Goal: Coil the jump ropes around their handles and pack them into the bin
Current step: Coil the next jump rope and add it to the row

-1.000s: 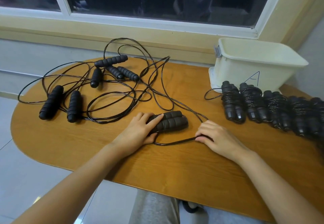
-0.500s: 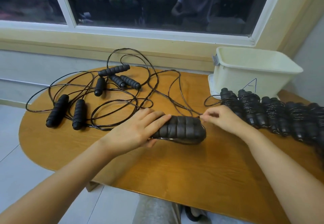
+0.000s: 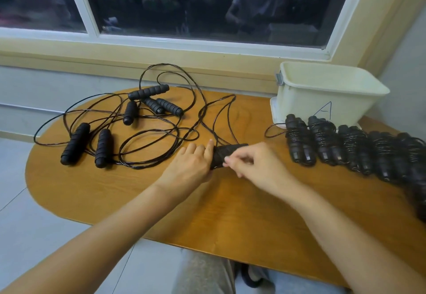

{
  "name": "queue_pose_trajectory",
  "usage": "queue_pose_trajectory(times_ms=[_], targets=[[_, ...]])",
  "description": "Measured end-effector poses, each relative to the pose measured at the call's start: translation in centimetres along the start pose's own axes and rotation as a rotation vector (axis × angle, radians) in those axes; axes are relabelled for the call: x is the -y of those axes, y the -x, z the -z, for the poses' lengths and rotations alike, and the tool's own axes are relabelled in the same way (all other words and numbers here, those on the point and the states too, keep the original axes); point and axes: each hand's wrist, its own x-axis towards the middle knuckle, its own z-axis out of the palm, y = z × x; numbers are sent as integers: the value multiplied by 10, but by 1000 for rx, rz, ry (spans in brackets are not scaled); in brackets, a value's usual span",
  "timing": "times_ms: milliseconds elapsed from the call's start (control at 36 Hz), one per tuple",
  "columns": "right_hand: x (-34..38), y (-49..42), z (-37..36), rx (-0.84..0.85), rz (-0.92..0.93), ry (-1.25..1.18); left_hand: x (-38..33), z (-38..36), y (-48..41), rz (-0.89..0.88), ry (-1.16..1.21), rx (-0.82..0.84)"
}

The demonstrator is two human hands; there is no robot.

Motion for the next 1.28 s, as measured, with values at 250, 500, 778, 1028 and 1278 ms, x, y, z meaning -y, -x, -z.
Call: queue_pose_trajectory(times_ms=[250, 500, 778, 1028, 1278], targets=[[-23, 23, -17, -11, -252, -472, -11, 23, 7, 99, 514, -76], [-25, 19, -23, -137, -254, -655, -5, 42, 12, -13, 742, 71], [-23, 21, -28, -184, -188, -641, -12, 50, 2, 12, 930, 102], [-29, 23, -32, -188, -155, -662, -9, 50, -10, -41, 811, 168], [-68, 33, -23, -95, 172, -42, 6, 44, -13, -45, 642, -83]])
